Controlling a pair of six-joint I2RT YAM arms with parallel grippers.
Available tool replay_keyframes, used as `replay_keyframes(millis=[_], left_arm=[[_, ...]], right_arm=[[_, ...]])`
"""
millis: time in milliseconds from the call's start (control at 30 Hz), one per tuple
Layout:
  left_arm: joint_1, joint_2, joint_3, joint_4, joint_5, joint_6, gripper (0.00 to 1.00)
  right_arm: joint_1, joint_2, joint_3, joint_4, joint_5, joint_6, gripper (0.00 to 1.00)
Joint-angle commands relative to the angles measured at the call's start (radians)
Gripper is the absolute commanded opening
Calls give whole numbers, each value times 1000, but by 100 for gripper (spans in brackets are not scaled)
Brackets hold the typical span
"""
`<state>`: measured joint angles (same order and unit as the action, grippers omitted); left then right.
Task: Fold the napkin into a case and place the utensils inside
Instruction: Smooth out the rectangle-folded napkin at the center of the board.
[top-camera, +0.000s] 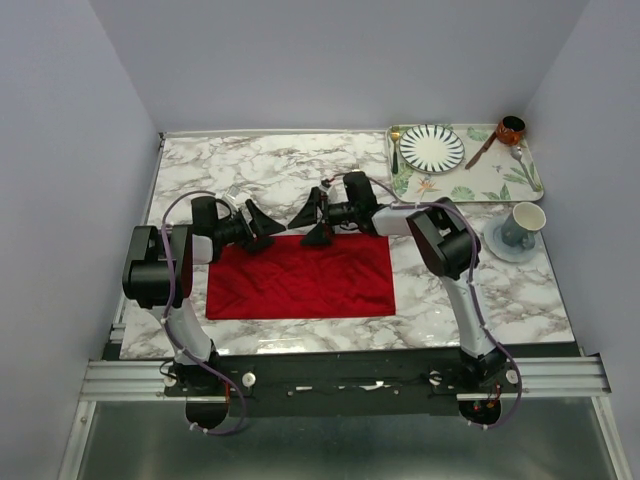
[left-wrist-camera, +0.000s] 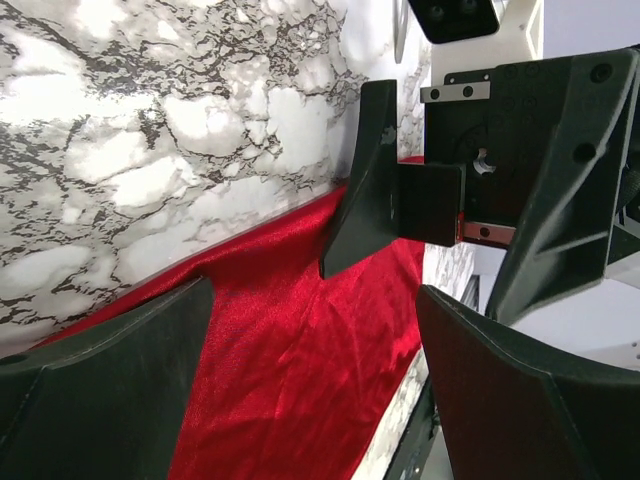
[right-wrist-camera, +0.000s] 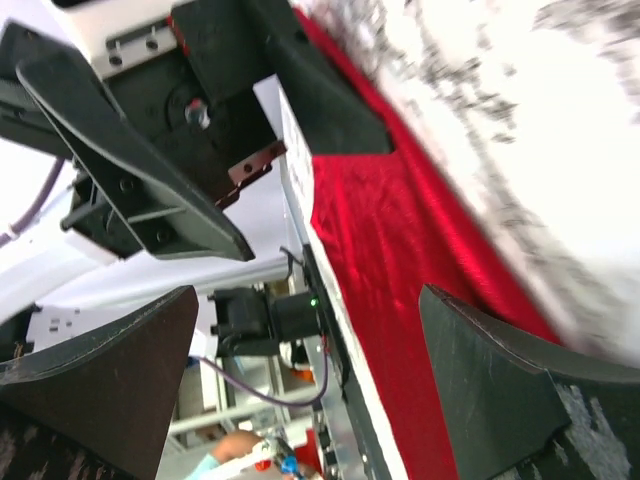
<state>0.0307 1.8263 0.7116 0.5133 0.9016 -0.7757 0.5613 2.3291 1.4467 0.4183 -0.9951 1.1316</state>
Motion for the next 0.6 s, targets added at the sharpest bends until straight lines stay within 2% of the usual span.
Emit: replay_keyframes(millis=[0,233,367,567], left_arm=[[15,28,-21,-22,-73,30,99],[60,57,-12,-67,-53,59,99],[61,59,-14,-78,-52,70,99],[78,57,-12,-94,-50,87,99]], right_arm=[[-29,36,-37,34,63,23,100],[-104,-7,-150,17,-20,-64,100],[-153,-60,-190,-71,-42,-217,100],[-224,-94,-249,-157,-96,-323,100]])
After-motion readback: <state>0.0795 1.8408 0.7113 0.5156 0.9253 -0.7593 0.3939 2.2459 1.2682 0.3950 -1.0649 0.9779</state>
